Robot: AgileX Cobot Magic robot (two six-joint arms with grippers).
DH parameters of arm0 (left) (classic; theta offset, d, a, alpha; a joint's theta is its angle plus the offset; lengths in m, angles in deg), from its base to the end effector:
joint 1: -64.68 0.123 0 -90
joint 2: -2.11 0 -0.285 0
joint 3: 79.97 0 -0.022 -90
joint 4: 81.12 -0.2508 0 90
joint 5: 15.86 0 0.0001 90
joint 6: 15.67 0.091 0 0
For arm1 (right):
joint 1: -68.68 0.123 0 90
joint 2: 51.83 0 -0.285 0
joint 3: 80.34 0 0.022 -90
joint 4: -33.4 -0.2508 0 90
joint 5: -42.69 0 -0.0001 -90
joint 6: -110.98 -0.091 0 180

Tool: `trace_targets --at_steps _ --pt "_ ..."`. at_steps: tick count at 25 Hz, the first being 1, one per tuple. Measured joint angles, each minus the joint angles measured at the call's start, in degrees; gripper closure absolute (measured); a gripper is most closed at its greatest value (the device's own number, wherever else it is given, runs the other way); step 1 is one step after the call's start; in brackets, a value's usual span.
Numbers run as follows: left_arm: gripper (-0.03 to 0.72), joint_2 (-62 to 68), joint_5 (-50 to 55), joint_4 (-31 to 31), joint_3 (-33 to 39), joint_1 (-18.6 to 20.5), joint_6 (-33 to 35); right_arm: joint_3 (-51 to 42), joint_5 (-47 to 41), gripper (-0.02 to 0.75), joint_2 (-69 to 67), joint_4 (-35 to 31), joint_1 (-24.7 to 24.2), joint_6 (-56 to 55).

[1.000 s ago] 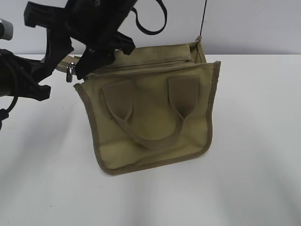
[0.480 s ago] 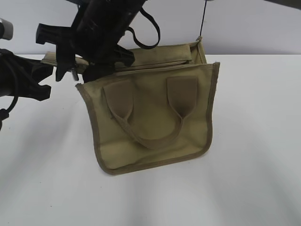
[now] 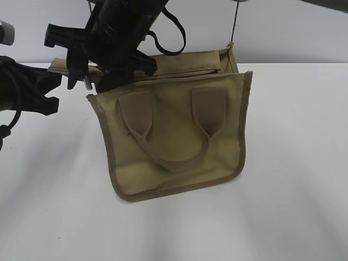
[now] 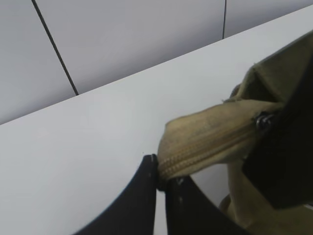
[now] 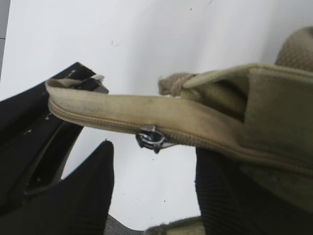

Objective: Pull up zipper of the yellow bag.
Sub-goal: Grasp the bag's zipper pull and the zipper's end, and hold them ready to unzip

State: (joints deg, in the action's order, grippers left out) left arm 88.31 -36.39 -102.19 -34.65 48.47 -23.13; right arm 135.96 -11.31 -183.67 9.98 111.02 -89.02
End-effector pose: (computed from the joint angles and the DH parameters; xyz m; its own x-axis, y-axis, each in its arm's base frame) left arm 0.2532 -0.0855 0.2233 -0.2719 0.3005 -0.9142 0.4579 0.8759 0.1518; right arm 0.3414 0.3507 0.2606 -0.9450 -0.1395 -0.2958 -0.2836 0.8001 0.5287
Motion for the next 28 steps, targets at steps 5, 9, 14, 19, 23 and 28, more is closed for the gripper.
trace_targets --at_steps 5,9,14,19,23,28 --pt "0.680 0.0 0.0 0.0 0.0 0.0 -0.8 0.0 0.5 0.386 -0.2 -1.6 0.0 0.0" --pt "0.680 0.0 0.0 0.0 0.0 0.0 -1.3 0.0 1.1 0.413 -0.2 -1.8 0.0 -0.1" --pt "0.680 0.0 -0.1 0.0 0.0 0.0 -1.5 0.0 1.9 0.417 -0.4 -2.0 0.1 0.0" --pt "0.680 0.0 -0.2 0.0 0.0 0.0 -1.6 0.0 2.8 0.489 -1.7 -2.3 0.4 0.0" --pt "0.680 0.0 -0.3 0.0 0.0 0.0 -1.6 0.0 3.1 0.659 -1.9 -0.7 0.6 0.0" --pt "0.680 0.0 -0.4 0.0 0.0 0.0 -1.6 0.0 2.3 0.687 -1.8 1.5 0.7 0.2"
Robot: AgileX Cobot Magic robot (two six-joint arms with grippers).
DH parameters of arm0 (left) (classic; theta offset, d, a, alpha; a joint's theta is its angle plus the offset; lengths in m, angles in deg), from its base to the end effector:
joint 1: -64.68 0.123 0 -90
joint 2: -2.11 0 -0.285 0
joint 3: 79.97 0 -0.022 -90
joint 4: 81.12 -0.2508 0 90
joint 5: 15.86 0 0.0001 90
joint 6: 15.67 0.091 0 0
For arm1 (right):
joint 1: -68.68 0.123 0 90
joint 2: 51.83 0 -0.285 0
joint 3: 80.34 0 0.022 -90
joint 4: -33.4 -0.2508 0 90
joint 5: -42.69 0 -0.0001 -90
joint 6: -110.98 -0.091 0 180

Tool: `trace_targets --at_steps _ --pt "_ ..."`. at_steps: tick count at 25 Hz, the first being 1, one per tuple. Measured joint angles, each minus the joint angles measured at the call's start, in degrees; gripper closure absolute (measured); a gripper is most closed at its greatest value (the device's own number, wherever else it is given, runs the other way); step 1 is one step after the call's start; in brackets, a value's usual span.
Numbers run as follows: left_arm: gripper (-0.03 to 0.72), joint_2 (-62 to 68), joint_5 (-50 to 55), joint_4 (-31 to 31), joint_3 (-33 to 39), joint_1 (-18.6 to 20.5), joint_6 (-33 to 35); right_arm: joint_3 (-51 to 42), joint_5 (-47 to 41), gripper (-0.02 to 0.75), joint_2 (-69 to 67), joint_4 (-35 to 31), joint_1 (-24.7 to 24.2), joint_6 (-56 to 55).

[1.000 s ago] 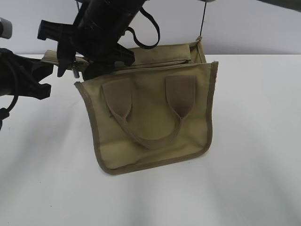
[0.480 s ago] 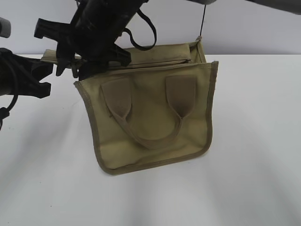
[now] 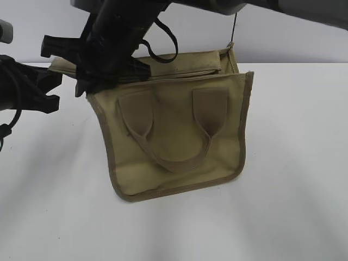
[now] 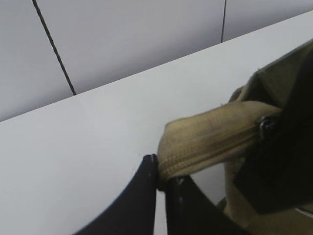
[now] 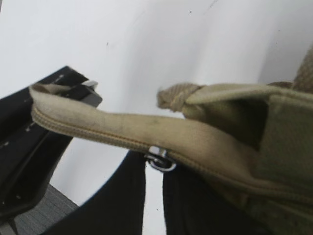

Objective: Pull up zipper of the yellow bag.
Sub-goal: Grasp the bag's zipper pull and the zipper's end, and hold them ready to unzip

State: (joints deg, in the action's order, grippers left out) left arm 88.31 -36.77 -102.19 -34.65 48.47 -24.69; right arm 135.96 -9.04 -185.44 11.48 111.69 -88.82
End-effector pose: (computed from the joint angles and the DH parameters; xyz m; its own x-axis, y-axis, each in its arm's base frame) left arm 0.2533 -0.0858 0.2238 -0.2787 0.2741 -0.9204 0.4512 0.8834 0.1264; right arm 0.3441 0.3575 0.2463 -0.9370 -0.1469 -0.3168 -0.2983 0.8083 0.5076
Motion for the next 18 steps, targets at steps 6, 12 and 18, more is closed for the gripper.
trace_targets --at_steps 6,12,18 --pt "0.680 0.0 -0.4 -0.3 0.0 0.0 0.0 0.0 -5.5 0.687 3.1 0.0 0.1 3.8" --pt "0.680 0.0 -1.5 -0.6 0.0 -0.2 0.0 0.0 -10.0 0.691 5.7 -6.1 -1.5 9.2" --pt "0.680 0.0 -1.1 -0.6 0.0 -0.2 0.0 0.0 -16.4 0.752 5.4 -13.5 -6.5 15.5"
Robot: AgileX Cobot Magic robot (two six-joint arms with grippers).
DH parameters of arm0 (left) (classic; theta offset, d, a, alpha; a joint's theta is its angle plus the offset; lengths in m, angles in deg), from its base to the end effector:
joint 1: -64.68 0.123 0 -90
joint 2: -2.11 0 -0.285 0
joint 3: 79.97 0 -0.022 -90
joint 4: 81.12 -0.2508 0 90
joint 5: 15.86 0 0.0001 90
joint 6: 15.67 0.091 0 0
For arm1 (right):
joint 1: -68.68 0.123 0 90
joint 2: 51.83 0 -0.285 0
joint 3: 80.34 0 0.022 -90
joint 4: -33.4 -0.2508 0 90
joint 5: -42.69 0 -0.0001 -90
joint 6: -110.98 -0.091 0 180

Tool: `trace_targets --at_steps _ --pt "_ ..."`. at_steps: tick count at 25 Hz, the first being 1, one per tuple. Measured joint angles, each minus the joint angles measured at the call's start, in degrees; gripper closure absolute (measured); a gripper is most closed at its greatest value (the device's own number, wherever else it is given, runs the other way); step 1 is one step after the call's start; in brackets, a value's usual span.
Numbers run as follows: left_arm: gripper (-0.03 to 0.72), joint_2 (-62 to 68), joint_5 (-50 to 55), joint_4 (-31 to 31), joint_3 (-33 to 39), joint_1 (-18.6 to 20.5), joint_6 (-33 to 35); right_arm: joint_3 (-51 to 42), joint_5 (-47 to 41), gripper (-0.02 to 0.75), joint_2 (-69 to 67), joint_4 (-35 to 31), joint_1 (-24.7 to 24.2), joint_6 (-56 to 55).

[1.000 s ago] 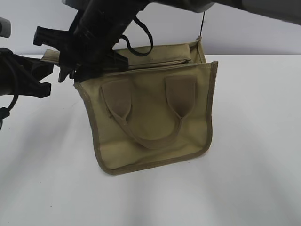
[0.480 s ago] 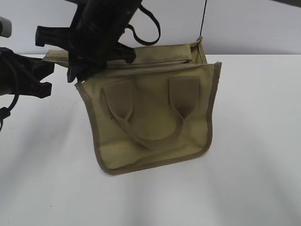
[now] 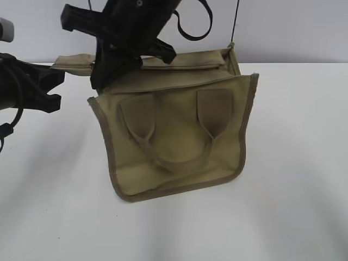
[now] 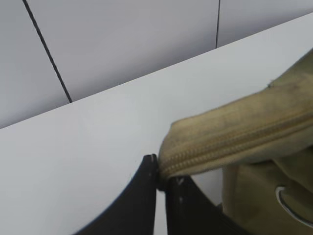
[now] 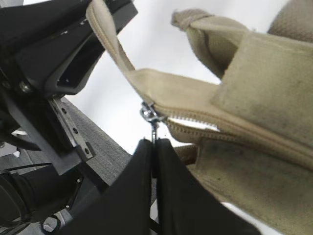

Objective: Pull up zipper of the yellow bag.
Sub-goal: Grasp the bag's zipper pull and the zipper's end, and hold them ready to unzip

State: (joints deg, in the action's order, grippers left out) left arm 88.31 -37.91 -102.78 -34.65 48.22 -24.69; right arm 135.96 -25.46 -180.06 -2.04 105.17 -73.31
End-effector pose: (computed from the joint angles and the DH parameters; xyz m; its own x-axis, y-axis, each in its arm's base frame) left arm 0.2531 -0.0879 0.2254 -0.2569 0.2763 -0.9261 0.4634 0.8761 0.1328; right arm 0.3400 0.3125 0.2905 -0.9149 -0.3333 -0.2277 -0.4015 0.6935 0.5982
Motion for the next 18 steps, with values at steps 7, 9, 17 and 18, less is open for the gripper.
trace_targets --at_steps 7,9,17,18 --pt "0.680 -0.4 1.6 0.1 0.0 0.0 -1.2 0.0 -0.7 0.752 -0.7 -5.7 -2.9 4.3" --pt "0.680 -0.4 2.0 0.1 0.0 0.0 -1.3 0.0 -0.7 0.752 -0.7 -5.8 -2.9 4.9" --pt "0.680 -3.1 7.3 0.2 0.0 -0.2 -2.5 0.0 -0.8 0.752 -0.3 -6.6 -3.4 4.3" --pt "0.680 -3.6 8.0 0.2 0.1 -0.2 -2.5 0.0 -0.8 0.752 0.1 -6.9 -3.4 4.3"
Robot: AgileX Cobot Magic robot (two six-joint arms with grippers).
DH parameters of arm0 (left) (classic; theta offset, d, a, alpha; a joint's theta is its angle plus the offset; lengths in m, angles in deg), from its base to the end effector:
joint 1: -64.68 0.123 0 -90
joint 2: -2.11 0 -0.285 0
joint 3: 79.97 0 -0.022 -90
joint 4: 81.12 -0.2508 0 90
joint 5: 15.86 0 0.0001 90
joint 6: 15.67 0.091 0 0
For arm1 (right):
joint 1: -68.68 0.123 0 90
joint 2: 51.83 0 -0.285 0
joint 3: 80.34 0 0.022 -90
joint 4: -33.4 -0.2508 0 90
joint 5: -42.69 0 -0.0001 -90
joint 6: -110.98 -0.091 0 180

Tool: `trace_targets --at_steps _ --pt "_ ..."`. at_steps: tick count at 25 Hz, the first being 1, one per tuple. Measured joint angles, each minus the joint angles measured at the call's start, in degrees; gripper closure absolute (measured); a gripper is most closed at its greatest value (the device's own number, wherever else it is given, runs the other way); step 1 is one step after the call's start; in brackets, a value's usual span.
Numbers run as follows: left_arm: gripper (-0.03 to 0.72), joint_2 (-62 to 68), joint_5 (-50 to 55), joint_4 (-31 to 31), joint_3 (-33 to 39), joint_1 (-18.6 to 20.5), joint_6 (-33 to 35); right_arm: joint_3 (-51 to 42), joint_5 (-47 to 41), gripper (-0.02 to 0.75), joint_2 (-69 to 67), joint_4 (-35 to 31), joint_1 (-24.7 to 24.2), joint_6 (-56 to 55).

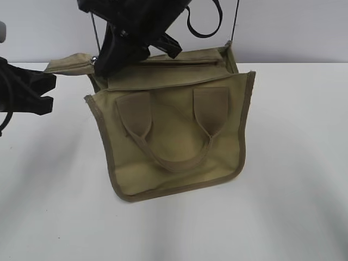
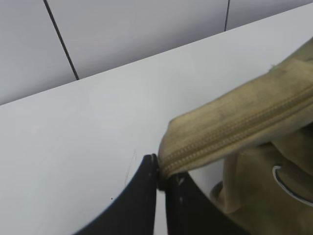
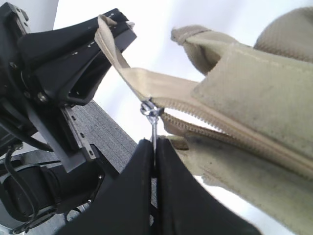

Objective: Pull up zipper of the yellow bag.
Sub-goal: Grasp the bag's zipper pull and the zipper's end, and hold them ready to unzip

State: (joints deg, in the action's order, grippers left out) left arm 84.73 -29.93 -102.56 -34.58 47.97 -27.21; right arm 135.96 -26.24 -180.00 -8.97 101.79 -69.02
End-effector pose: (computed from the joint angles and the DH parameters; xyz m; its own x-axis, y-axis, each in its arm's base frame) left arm 0.2436 -0.0815 0.2303 -0.3388 0.2700 -0.9013 0.4240 0.8990 0.1099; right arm 0.3524 0.2982 0.2971 -0.9208 -0.3113 -0.2350 -0.3852 0.6309 0.6736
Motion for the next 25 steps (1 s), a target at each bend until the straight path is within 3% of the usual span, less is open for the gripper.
trace_targets --at_steps 9,17,25 --pt "0.680 -2.9 8.1 1.7 0.6 -2.4 -0.2 -0.2 -0.2 0.752 0.6 -3.1 1.3 -6.4" --pt "0.680 -4.3 10.9 2.0 0.6 -2.9 -0.2 -0.2 -0.2 0.752 0.9 -1.4 1.6 -11.6" --pt "0.680 -4.3 16.2 6.3 0.6 -3.8 -0.2 -0.2 -0.1 0.752 1.9 3.5 2.0 -14.1"
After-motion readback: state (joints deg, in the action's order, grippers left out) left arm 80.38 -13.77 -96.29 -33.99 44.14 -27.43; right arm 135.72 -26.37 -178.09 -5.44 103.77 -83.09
